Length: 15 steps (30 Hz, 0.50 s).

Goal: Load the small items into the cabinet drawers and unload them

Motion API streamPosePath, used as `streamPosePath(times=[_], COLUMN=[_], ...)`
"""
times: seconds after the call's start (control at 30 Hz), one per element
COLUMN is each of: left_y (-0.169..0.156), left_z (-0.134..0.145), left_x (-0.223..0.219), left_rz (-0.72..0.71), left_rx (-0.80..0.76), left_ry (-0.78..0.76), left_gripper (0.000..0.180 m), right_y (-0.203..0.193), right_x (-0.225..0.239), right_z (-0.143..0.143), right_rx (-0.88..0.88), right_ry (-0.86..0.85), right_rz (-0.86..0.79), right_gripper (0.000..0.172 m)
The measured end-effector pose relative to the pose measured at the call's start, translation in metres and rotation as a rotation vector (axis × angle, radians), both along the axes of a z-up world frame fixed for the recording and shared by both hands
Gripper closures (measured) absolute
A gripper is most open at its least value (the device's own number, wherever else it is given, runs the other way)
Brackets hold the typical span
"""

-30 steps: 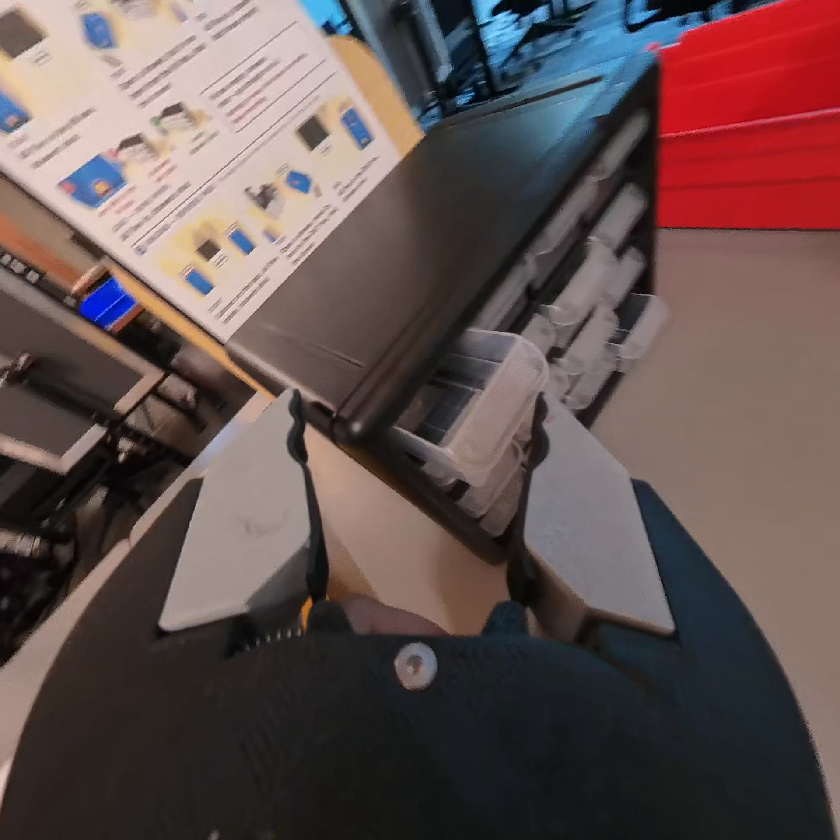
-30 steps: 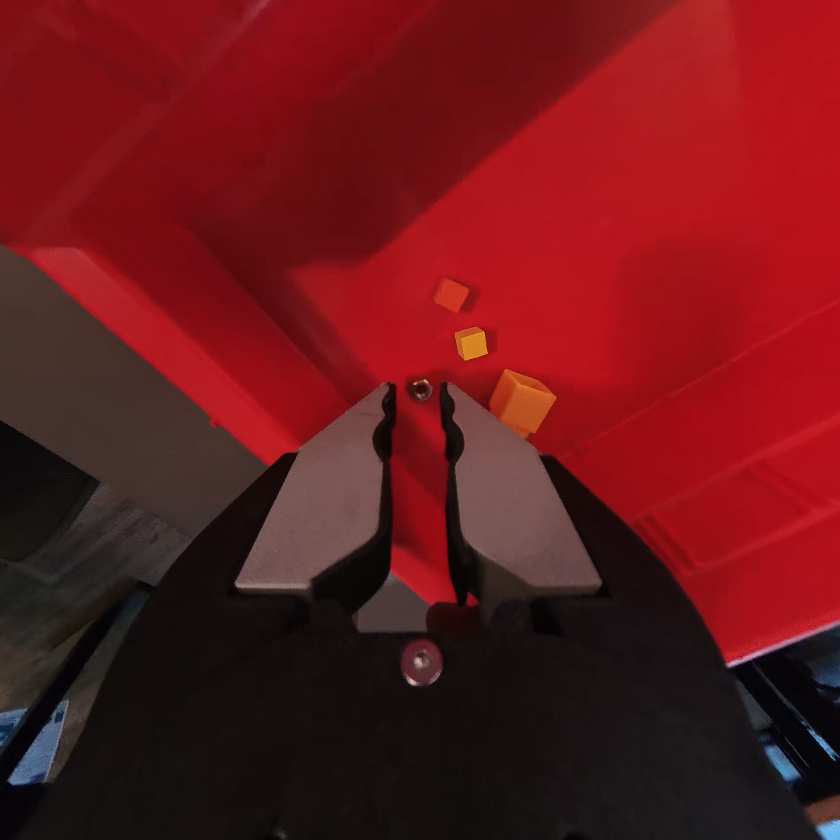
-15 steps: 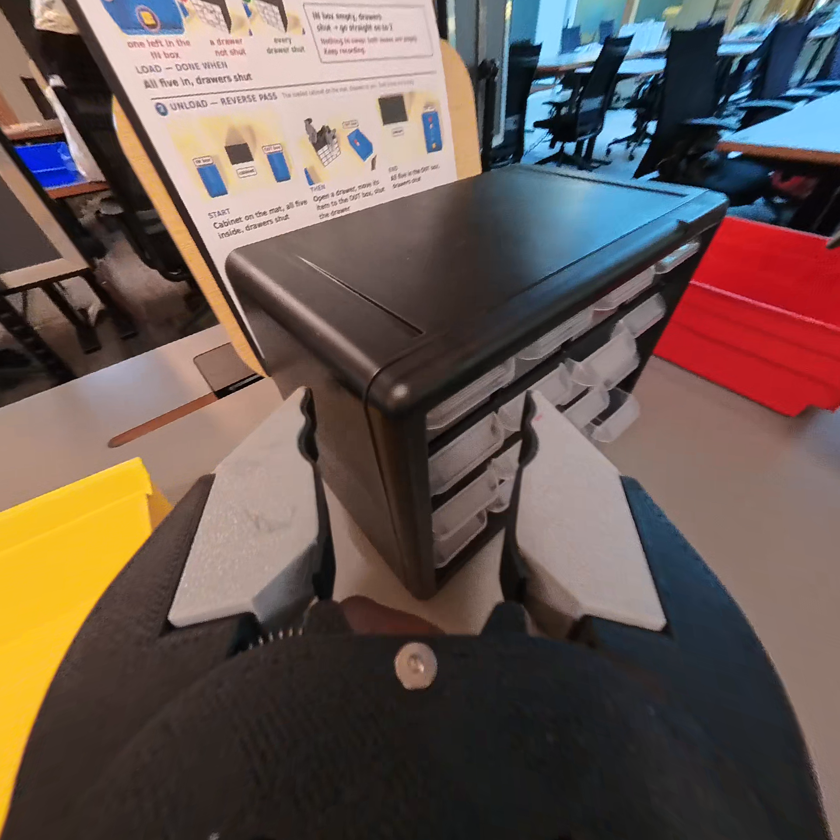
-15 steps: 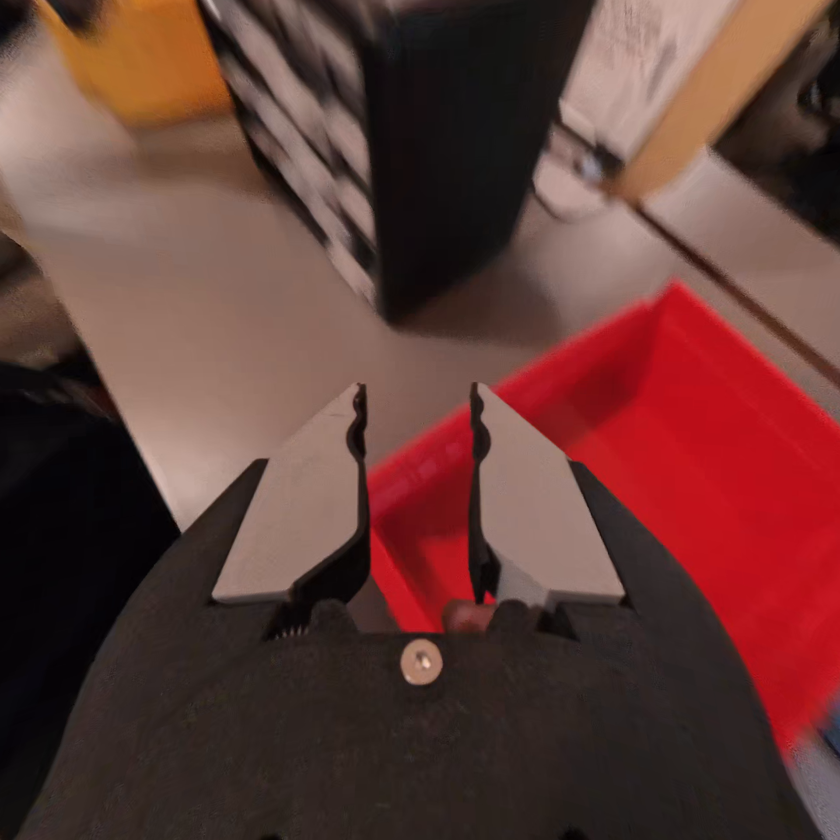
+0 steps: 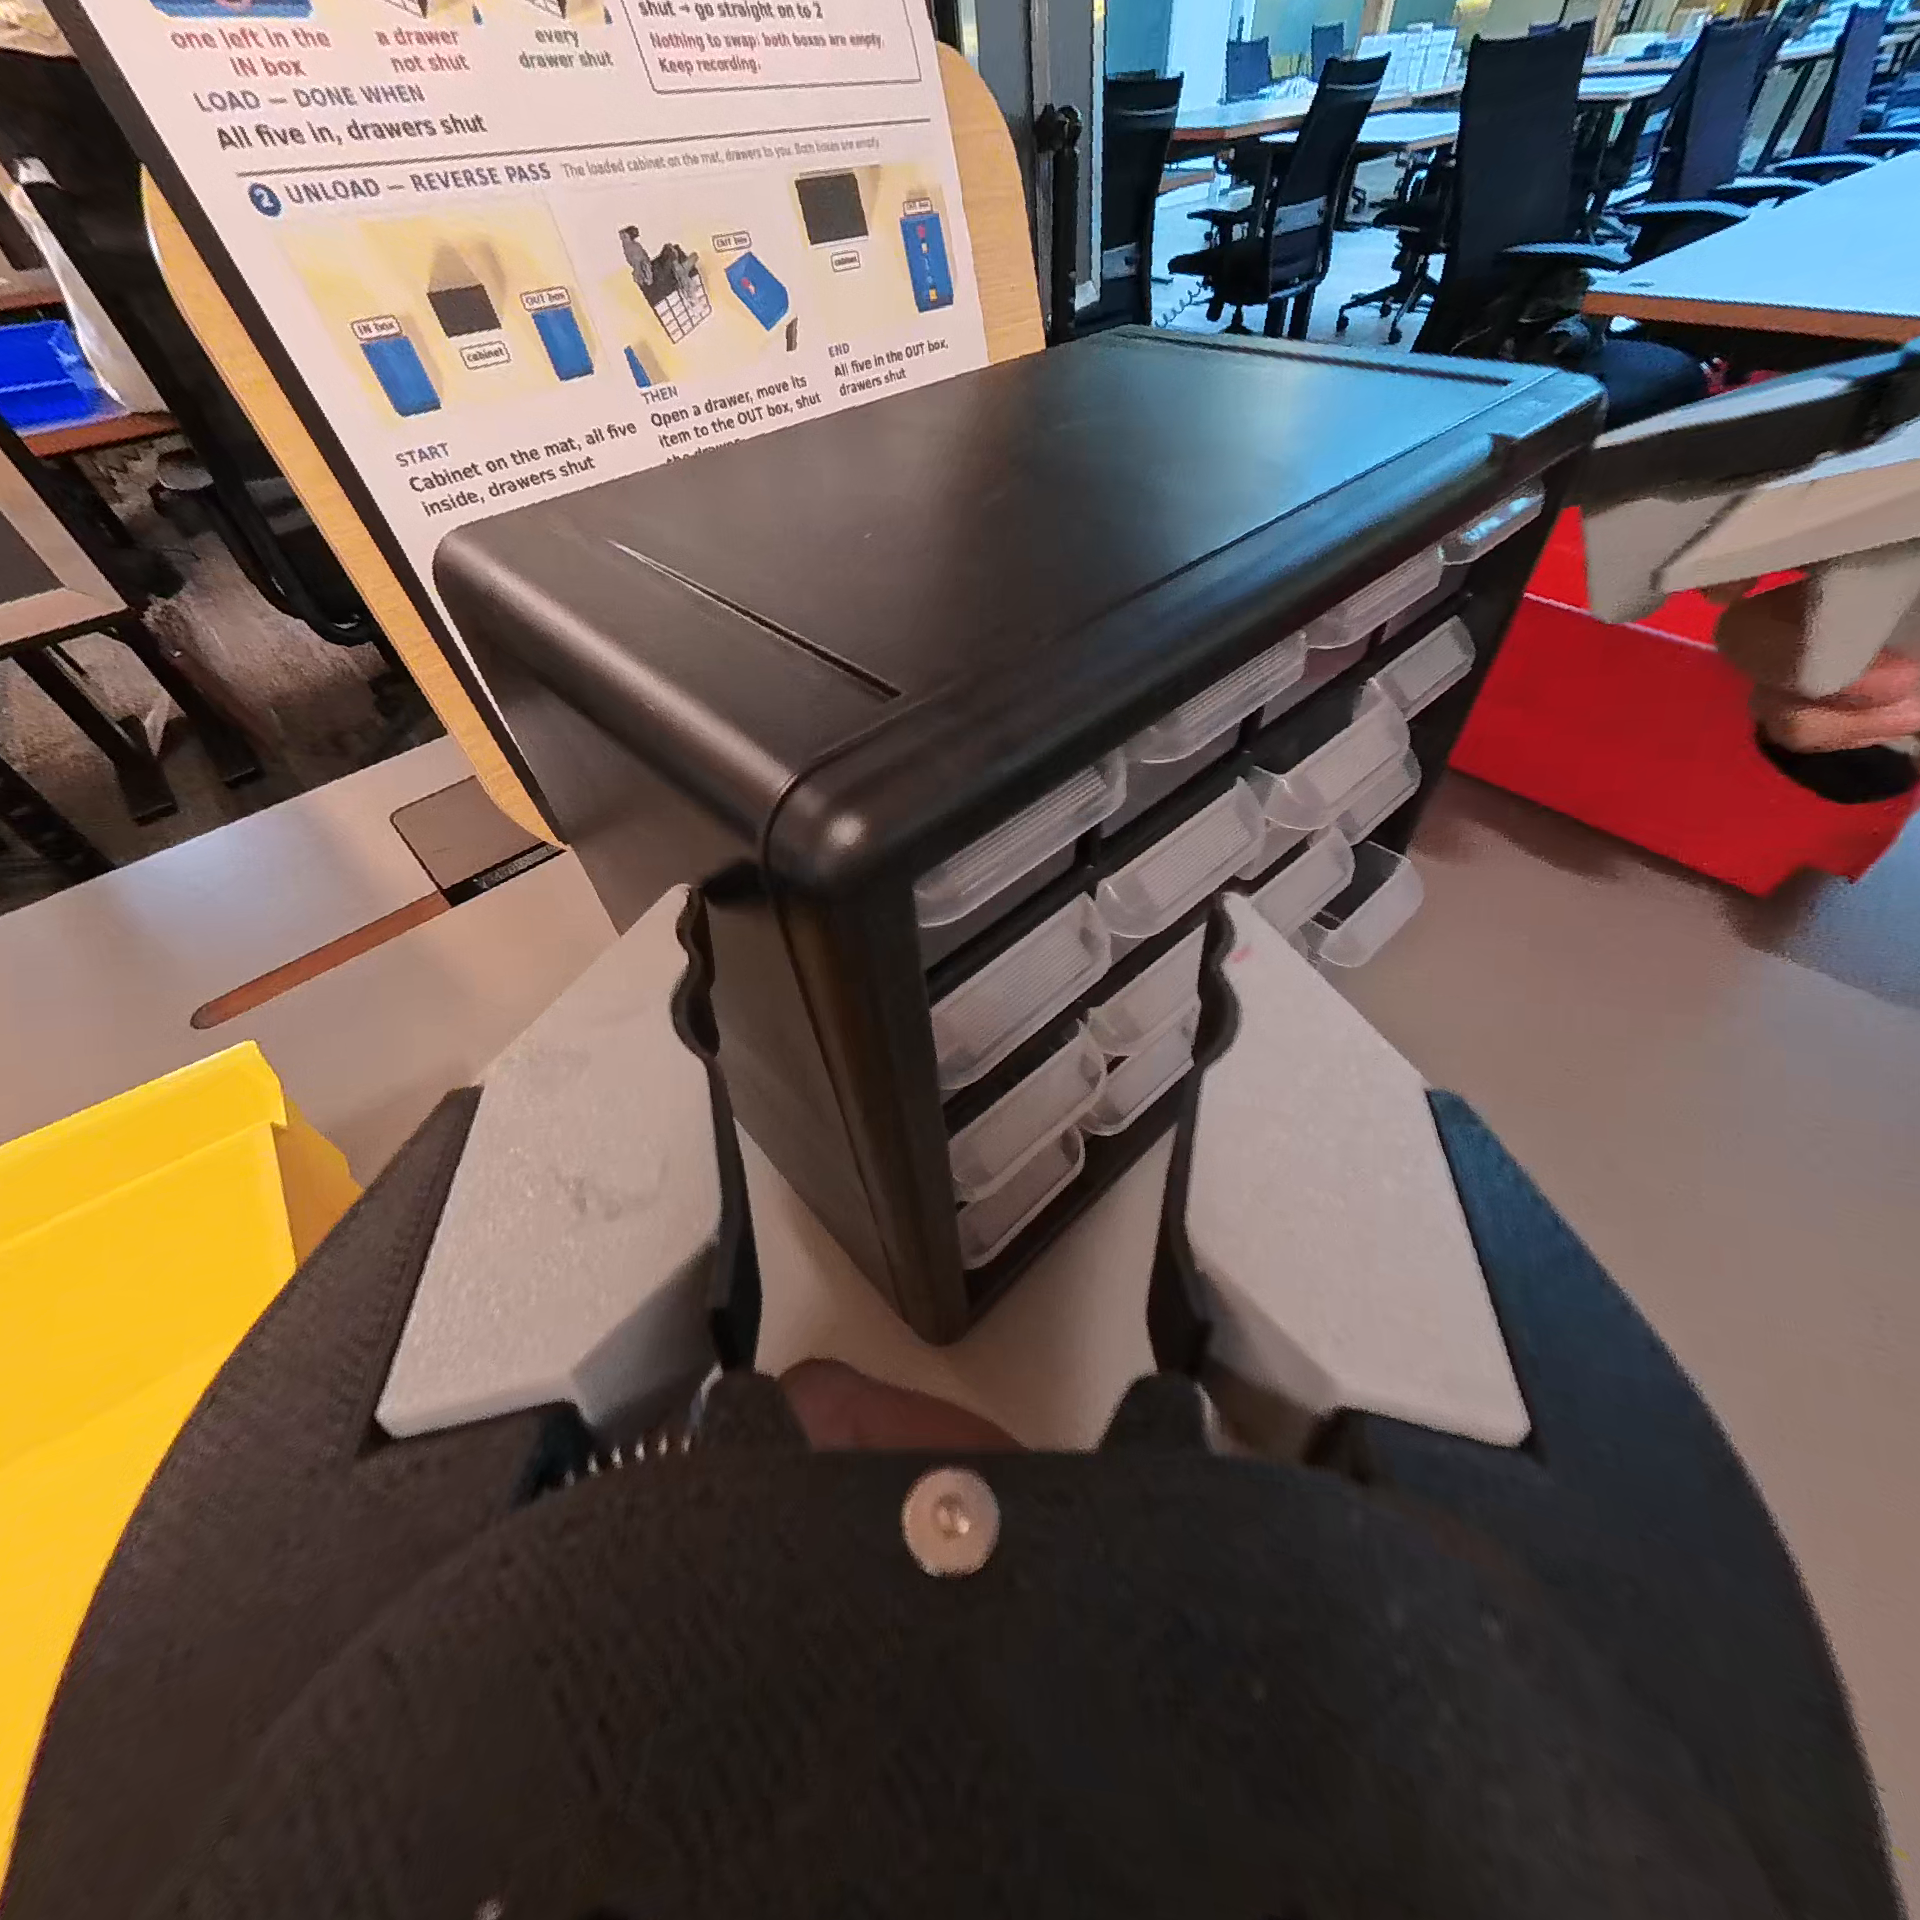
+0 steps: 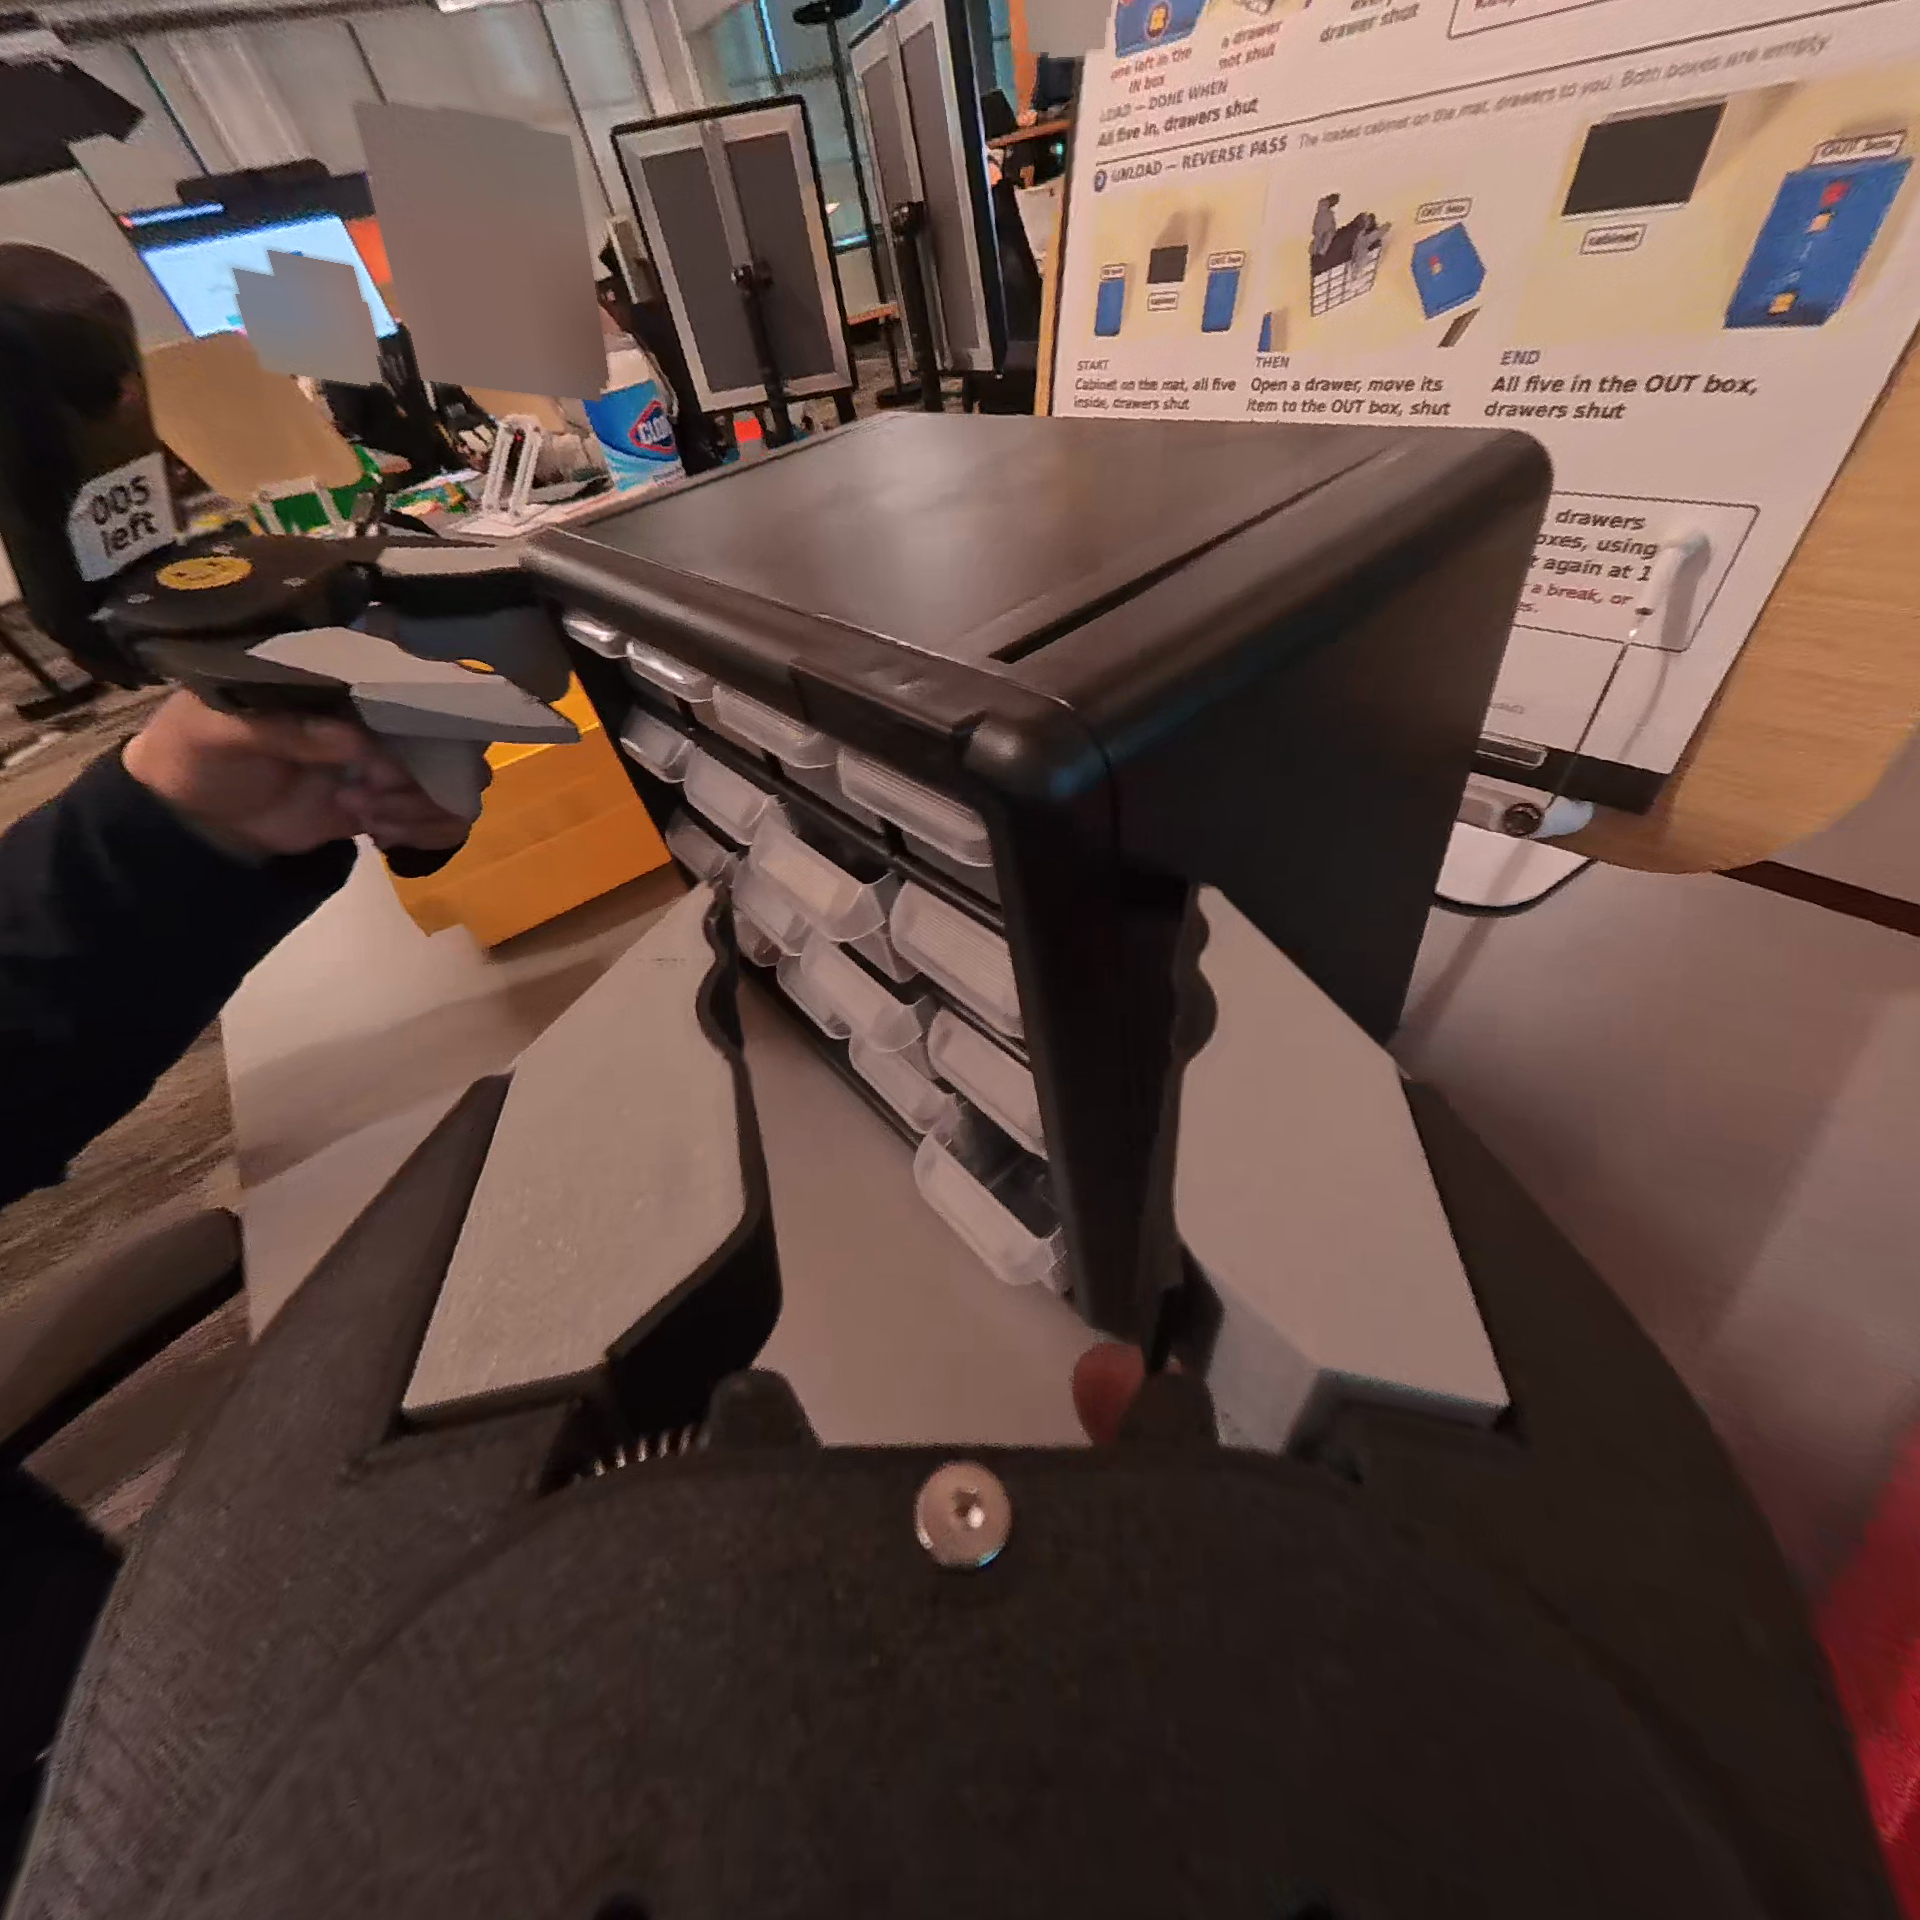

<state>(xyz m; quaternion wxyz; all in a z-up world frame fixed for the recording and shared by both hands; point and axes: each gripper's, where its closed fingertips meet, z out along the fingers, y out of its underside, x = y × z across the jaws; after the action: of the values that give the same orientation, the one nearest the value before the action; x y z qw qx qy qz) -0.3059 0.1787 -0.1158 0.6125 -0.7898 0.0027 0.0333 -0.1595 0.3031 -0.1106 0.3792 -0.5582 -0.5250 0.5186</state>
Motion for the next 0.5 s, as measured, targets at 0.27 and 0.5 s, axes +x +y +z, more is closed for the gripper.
streamPosePath(times=[0.27,0.5], left_y=[0.007,0.007], left_z=[-0.011,-0.014], left_x=[-0.004,-0.005], left_rz=[-0.009,0.001], left_rx=[-0.019,-0.052], left_ry=[-0.012,0.027], left_gripper=[0.082,0.084], right_y=[0.006,0.014], right_x=[-0.003,-0.012], right_z=[-0.001,-0.019], right_rx=[-0.008,0.105], right_ry=[0.060,-0.013], right_rz=[-0.005,-0.080], right_gripper=[0.095,0.096])
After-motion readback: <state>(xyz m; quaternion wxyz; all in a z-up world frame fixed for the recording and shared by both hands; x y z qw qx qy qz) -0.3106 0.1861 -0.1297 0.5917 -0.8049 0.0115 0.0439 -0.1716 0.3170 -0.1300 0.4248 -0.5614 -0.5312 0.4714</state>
